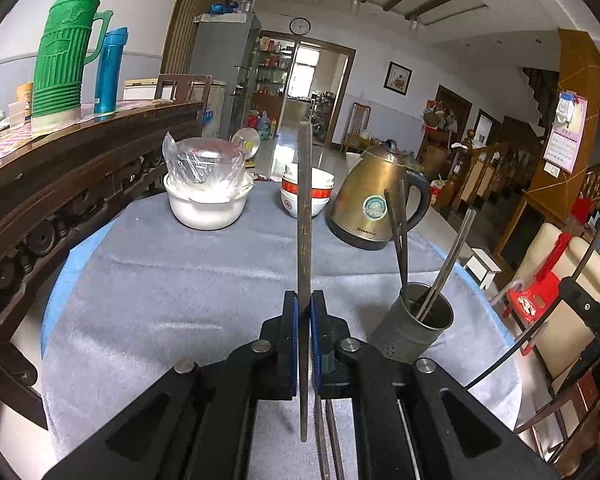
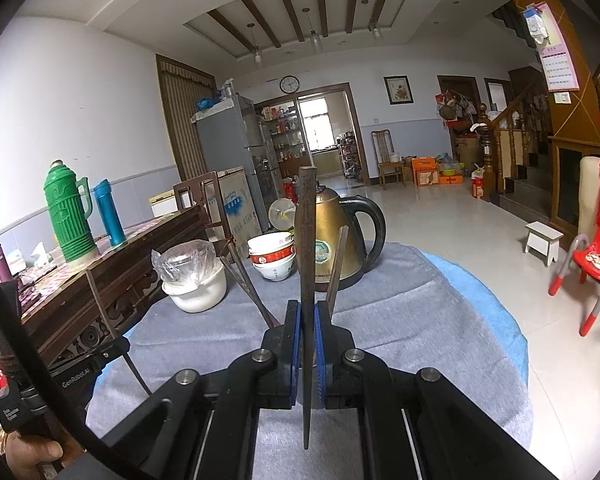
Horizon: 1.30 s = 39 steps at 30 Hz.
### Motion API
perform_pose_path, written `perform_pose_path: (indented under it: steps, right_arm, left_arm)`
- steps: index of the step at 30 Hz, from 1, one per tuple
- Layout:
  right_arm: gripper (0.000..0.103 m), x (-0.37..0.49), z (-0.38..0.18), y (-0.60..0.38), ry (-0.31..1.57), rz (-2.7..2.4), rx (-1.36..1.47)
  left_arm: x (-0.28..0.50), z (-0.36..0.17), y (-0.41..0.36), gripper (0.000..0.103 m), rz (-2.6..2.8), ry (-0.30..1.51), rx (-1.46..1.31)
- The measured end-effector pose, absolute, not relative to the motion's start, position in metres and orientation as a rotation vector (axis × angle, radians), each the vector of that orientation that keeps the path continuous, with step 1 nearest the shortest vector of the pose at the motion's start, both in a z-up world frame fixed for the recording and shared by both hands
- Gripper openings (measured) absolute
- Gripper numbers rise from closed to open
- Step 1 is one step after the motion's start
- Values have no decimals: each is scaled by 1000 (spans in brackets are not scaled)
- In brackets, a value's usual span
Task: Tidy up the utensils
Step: 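Lower both held chopsticks into the grey perforated cup with both tools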
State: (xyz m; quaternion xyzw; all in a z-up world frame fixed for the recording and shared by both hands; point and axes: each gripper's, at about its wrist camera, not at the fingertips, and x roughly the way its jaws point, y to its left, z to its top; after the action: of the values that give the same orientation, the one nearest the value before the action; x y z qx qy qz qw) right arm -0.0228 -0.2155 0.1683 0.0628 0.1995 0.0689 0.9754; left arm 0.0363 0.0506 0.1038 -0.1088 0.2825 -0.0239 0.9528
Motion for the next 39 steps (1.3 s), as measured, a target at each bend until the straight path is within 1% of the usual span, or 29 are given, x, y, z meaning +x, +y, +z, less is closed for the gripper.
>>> perform_pose_path:
  steps: [9, 17, 25, 31, 39]
  right_arm:
    - [7, -23, 175, -221, 379, 138, 133]
    - [7, -19, 193, -229, 314, 142, 161]
    - [7, 1, 207, -232, 239, 147, 193]
    - [7, 24, 196, -230, 245, 138, 191]
    - [7, 55, 174, -234, 284, 108, 179]
  left_arm:
    - [37, 114, 53, 6, -88, 558, -263]
    - [43, 146, 49, 6, -175, 467, -358]
    - [72, 173, 23, 6, -232, 394, -400]
    - [99, 170, -8, 6, -248, 406, -369]
    - [126, 146, -28, 6, -241, 453, -333]
